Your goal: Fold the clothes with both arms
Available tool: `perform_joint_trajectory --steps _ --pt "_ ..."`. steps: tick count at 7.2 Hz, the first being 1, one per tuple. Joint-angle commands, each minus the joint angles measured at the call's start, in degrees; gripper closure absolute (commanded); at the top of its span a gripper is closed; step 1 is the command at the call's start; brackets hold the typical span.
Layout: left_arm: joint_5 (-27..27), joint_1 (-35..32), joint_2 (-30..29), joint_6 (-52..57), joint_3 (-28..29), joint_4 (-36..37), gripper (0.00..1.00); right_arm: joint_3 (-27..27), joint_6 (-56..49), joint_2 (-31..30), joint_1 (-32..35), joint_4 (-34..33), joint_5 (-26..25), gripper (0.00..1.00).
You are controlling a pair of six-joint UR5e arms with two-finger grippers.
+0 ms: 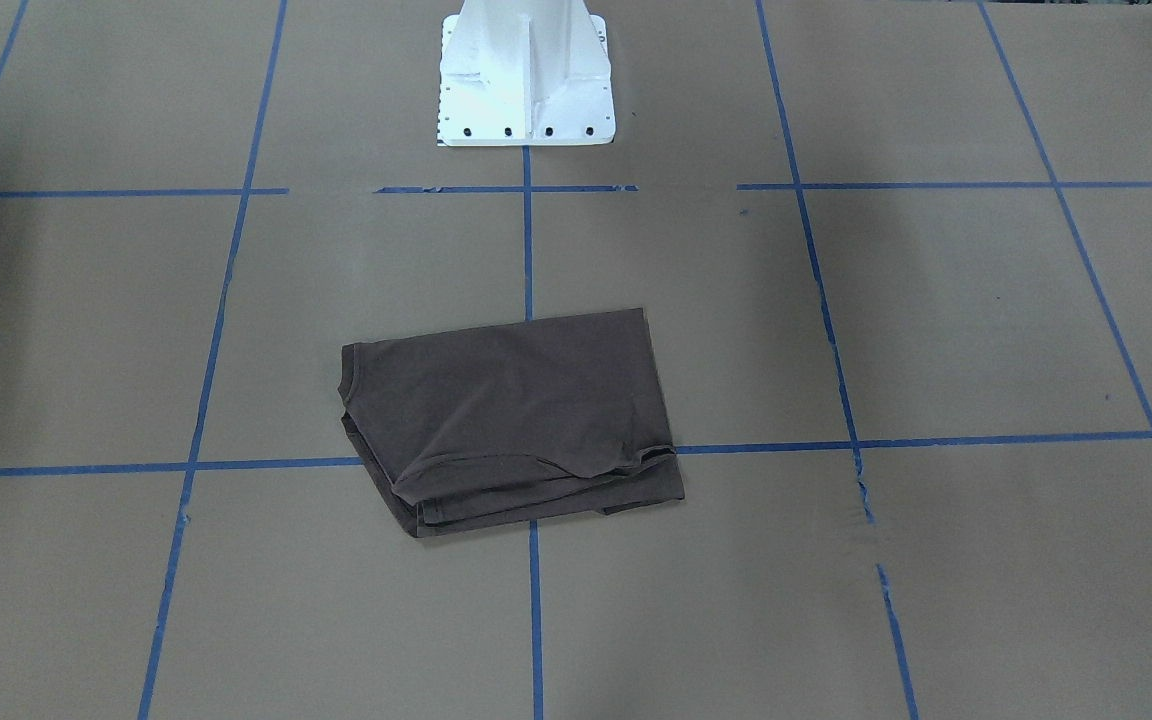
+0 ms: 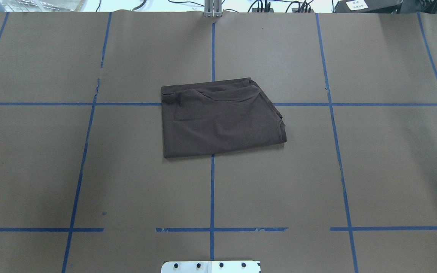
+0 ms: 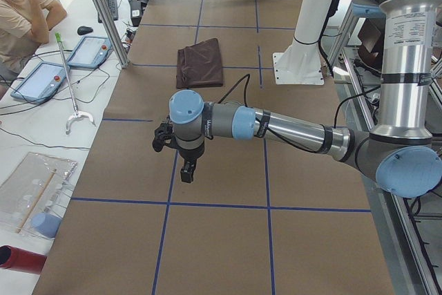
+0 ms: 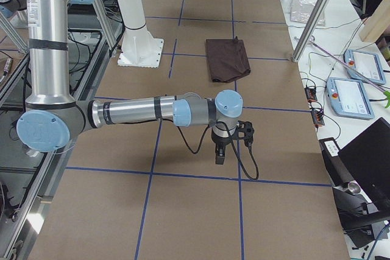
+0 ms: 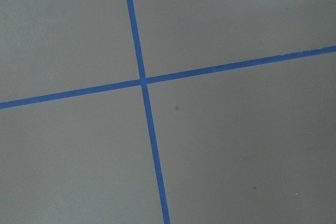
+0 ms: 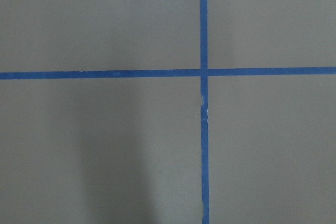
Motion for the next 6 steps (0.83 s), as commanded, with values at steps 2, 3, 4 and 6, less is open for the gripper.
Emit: perform_joint_trajectory --steps 2,3,4,6 --pt "-0.06 0.07 -0.11 0.00 0.54 -0.06 0.00 3.25 0.01 -2.49 1.48 -0.10 2.00 0.00" --pt "-0.06 0.07 -0.11 0.00 0.72 -0.06 0.00 3.09 0.01 -2.40 1.39 0.07 1.83 0.00" --pt "-0.06 -0.01 0.24 0.00 1.25 -0.06 0.00 3.26 0.01 -2.23 1.39 0.16 1.91 0.00" --pt "-0.32 -0.10 0.95 -0.17 0.20 0.20 0.00 2.82 0.10 -2.05 1.39 0.16 1.91 0.00"
